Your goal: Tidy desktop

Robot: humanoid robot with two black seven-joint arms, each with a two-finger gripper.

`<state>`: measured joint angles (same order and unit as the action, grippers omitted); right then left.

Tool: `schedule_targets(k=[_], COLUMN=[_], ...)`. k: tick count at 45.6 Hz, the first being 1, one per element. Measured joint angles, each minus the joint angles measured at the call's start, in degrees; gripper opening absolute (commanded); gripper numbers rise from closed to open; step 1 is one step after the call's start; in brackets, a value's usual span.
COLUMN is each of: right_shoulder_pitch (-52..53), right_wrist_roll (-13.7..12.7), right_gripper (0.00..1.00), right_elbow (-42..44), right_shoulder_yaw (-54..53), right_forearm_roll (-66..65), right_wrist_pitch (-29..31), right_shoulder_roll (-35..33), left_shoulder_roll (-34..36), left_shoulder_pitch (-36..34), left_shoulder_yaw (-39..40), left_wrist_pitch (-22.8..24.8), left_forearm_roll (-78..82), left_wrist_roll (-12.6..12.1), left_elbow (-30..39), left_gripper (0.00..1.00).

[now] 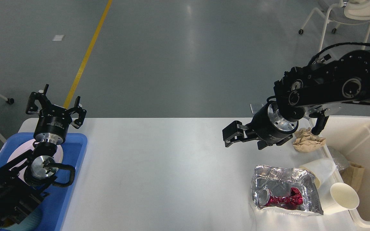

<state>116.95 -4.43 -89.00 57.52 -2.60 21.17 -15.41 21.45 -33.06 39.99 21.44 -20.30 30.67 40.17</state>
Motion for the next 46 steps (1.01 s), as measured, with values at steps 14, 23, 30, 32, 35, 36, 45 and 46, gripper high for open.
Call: schedule_targets(k=[14,23,30,32,35,36,45,46], right_shoulder_pitch=[-15.18,-21.53,-22.81,-23.45,-24.28,-24.61,-27.72,-28.31], right_wrist_roll=[-0.07,0.02,0.06,0.08,0.12,0.14,0.5,0.54], right_gripper=[1.0,1.0,1.0,1.0,1.0,1.0,1.0,1.0], right_elbow=[1.78,1.35,1.32,1.39,1.58,1.63,2.64,3.21], right_shoulder_yaw=[7.96,8.76,11.03,11.56,11.85,11.92,11.42,11.27], right_forearm_roll=[-0.16,-0.59,-3.42,-5.06,-7.0,-7.52,-8.54,-8.56], right_wrist_pitch=[-5.42,-13.62,-17.84,-19.32,-21.03,-21.49,-23.52,-23.92], right_shoulder_roll=[-11.27,-16.96,-18.58,-18.86,-19.08,-19.14,-18.54,-18.3], left_shoulder_roll=[0.0,0.0,0.0,0.0,0.0,0.0,0.0,0.0], left_shoulder_pitch=[-0.03,-0.02,-0.02,-0.02,-0.01,0.0,0.01,0.01], left_shoulder_yaw=[0.0,0.0,0.0,0.0,0.0,0.0,0.0,0.0], left_wrist_pitch=[0.0,0.0,0.0,0.0,0.0,0.0,0.0,0.0], left_forearm_roll=[0.0,0.0,0.0,0.0,0.0,0.0,0.0,0.0], left_wrist_roll=[0.0,0.0,0.0,0.0,0.0,0.0,0.0,0.0], left_elbow=[0.0,-0.01,-0.01,-0.01,-0.01,-0.01,-0.01,-0.01], left_gripper=[0.97,0.97,0.97,0.97,0.97,0.97,0.97,0.97])
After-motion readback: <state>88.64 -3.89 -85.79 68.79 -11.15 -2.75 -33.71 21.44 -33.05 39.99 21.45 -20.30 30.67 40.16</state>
